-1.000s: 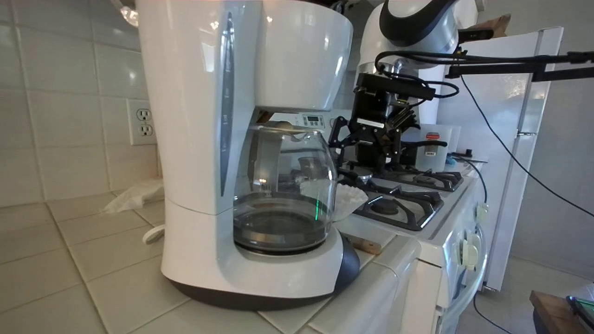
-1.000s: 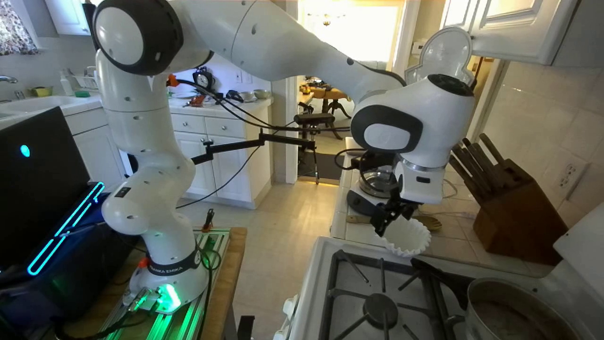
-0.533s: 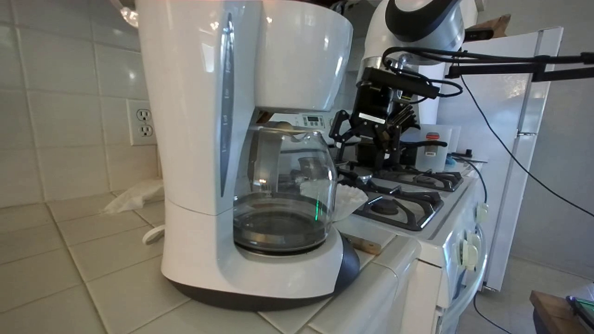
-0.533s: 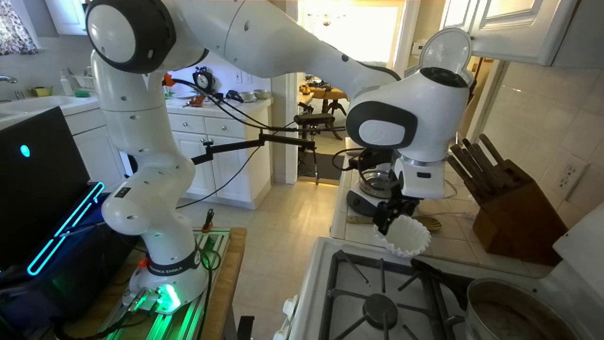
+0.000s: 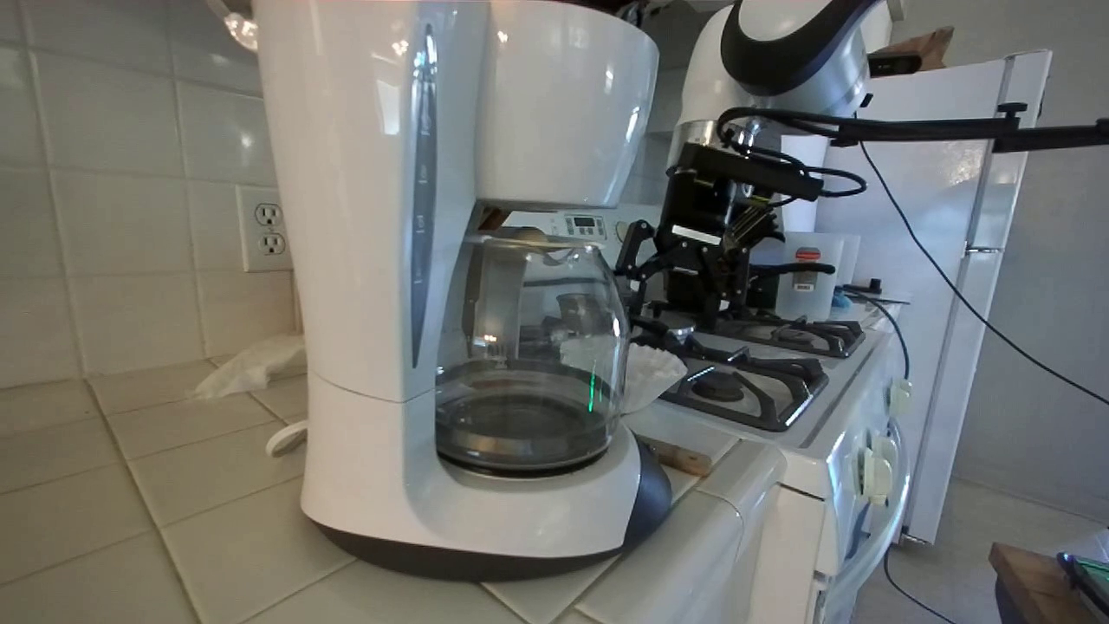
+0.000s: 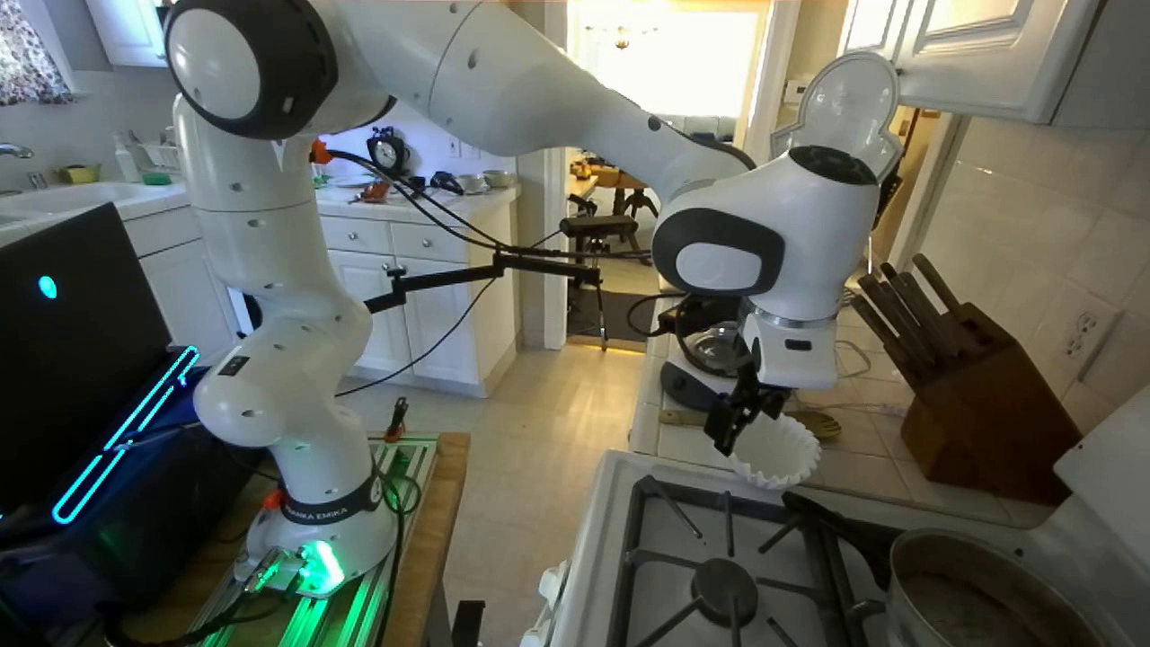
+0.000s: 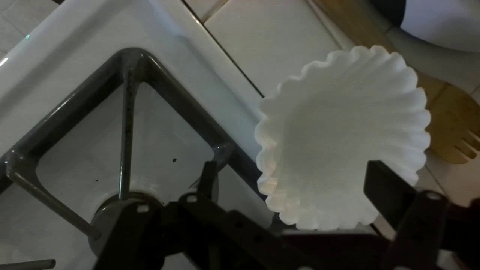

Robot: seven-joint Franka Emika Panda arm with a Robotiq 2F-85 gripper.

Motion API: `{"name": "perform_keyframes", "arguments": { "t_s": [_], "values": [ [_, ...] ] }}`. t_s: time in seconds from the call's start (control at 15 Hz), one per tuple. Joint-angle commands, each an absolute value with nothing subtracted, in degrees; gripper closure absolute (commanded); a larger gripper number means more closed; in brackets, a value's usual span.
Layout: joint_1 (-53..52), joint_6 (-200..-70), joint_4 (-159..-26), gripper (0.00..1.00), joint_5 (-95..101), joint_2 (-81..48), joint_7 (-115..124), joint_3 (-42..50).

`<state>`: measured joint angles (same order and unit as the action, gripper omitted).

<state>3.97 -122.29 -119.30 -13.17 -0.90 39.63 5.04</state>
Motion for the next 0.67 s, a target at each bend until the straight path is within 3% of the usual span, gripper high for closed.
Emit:
{"name": "perform_keyframes", "arguments": {
  "t_s": [0.0,0.6],
  "values": [
    [4.1,-123.4,-119.7,0.0,-13.6,-1.0,39.4,4.9],
    [3.7,-125.9,-120.9,0.0,-18.6,-1.8,36.3,4.3]
  ]
}}
